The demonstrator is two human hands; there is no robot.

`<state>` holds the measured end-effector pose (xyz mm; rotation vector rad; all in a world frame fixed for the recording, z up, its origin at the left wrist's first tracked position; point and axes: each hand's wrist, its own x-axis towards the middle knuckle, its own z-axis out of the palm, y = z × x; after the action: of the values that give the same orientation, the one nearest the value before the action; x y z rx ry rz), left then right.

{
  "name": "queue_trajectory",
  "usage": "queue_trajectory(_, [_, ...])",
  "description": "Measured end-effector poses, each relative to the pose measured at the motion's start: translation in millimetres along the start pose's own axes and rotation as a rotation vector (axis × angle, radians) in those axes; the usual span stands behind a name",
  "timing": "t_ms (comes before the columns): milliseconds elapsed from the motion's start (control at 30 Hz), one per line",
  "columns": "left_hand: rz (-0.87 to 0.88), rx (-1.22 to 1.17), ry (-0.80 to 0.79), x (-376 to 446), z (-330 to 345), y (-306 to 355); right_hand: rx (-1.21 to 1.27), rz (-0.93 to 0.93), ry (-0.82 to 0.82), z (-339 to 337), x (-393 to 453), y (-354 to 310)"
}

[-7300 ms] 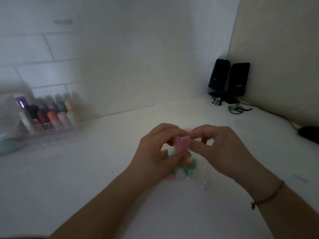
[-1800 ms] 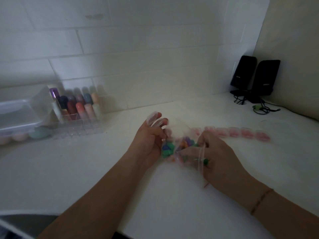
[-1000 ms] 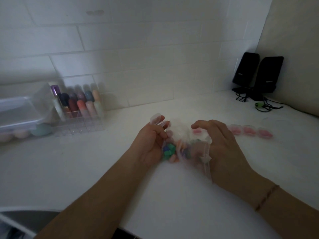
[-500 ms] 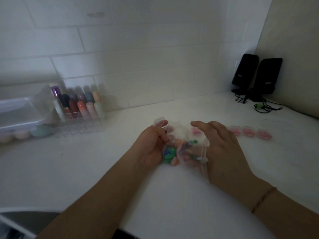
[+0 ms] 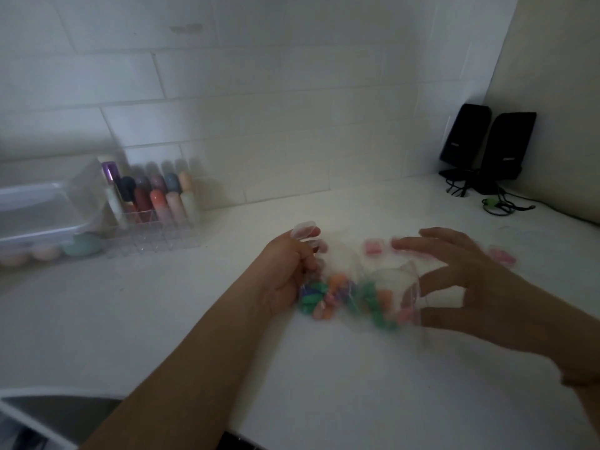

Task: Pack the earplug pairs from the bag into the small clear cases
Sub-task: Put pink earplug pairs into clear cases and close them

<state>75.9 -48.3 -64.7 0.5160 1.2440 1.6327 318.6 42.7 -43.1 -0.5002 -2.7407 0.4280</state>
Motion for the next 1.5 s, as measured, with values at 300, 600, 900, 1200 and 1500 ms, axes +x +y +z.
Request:
queue_trajectory(300, [0.402, 0.094, -0.083, -17, 9, 18, 0.831, -0.053, 0.529, -20, 0, -17])
queue_trajectory(600, [0.33, 0.27, -0.399, -32, 29, -9, 0.316, -0.072, 0.581, 22, 17, -63])
queue_trajectory(900, [0.516, 0.51, -0.504, -36, 33, -15, 0.09, -0.002, 0.66, 25, 20, -69])
queue_trajectory(1200, [0.361, 0.291, -0.416, -30, 30, -14, 0.082, -0.07, 0.681, 24, 18, -67])
queue_trajectory(1500, [0.352, -0.035, -0.135, -16, 21, 5, 0.075, 0.252, 0.437, -19, -4, -19])
